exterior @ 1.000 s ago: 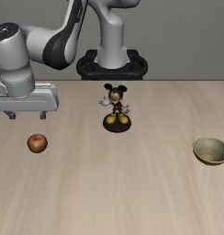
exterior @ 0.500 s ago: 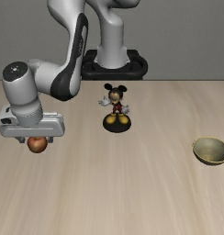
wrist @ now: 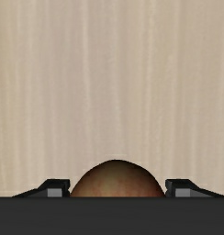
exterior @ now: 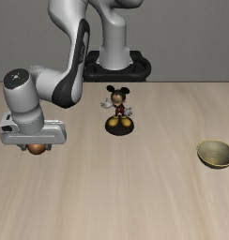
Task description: Pick up the apple and put it on the bowl
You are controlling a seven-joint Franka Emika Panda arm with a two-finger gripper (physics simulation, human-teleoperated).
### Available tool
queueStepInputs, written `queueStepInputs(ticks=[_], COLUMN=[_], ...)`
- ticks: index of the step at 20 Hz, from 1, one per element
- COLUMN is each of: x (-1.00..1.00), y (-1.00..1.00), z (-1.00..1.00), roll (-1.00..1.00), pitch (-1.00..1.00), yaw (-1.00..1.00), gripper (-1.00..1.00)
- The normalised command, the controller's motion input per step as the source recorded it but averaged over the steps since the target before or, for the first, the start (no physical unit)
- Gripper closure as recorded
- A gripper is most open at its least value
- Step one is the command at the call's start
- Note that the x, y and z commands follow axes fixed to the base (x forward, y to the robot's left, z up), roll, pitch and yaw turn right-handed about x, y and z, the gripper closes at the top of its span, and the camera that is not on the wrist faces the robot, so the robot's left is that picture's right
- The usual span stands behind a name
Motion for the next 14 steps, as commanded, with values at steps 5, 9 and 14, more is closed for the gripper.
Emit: queueStepInputs(ticks=[5, 9, 14], x=[0.0, 0.0, 0.0], y=[0.0, 0.0, 0.8], z=[0.0, 1.0, 0.2], roll=[0.0, 0.0, 0.0], pitch=[0.0, 0.0, 0.0], yaw=[0.0, 0.0, 0.0], gripper=[1.0, 1.0, 1.0])
